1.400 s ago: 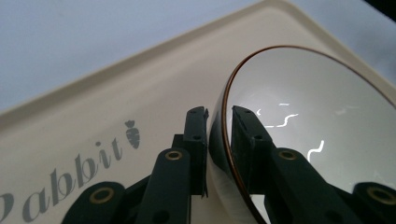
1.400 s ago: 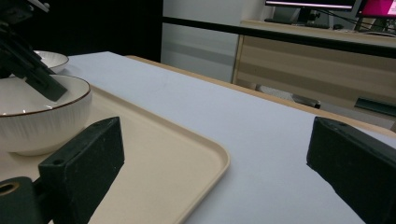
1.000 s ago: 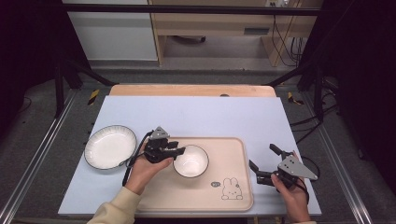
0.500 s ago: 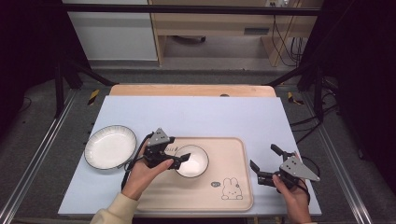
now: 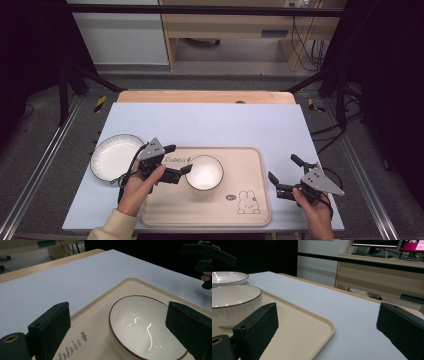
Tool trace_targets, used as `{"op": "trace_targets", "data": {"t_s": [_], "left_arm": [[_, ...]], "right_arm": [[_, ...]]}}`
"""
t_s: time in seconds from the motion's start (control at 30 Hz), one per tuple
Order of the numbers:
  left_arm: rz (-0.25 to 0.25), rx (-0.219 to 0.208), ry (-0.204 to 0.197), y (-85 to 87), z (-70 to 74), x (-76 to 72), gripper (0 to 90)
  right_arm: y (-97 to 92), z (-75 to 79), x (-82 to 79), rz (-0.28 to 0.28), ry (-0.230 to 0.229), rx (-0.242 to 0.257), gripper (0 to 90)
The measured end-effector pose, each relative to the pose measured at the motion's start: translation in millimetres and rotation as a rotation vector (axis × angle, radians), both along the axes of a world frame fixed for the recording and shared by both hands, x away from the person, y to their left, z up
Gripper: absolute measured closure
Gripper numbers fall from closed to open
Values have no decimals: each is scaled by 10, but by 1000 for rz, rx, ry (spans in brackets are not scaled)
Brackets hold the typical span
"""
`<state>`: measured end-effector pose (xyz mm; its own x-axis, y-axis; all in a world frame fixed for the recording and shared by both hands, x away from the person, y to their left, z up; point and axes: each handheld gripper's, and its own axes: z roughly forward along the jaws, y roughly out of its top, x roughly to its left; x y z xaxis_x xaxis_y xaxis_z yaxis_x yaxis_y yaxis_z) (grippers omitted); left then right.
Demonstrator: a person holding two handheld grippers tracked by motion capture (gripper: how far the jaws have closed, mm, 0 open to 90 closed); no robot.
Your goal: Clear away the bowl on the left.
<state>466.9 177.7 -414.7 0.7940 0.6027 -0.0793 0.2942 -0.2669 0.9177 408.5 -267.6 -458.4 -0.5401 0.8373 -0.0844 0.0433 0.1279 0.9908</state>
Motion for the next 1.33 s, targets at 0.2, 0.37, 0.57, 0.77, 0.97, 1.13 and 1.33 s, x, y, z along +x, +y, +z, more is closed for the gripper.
{"op": "trace_targets", "data": {"t_s": [0.2,0.37,0.57,0.77,0.97,1.13,1.33], "left_arm": [[12,-14,-21,166,14,-47,49],[22,-33,-33,309,-6,-68,50],[44,-81,-39,526,-18,-88,55],[77,-115,-59,774,-38,-141,57],[84,-130,-76,996,-110,-229,57],[85,-110,-113,1146,-171,-336,57],[93,-117,-127,1191,-200,-366,56]], "right_arm": [[-5,11,-10,0,-3,6,41],[-8,14,-10,1,-5,6,41],[-9,15,-8,2,-7,6,41],[-7,16,-12,2,-7,5,40],[-7,10,-7,3,-4,5,40],[-9,13,-11,2,-4,5,41],[6,10,-3,7,-6,0,40]]}}
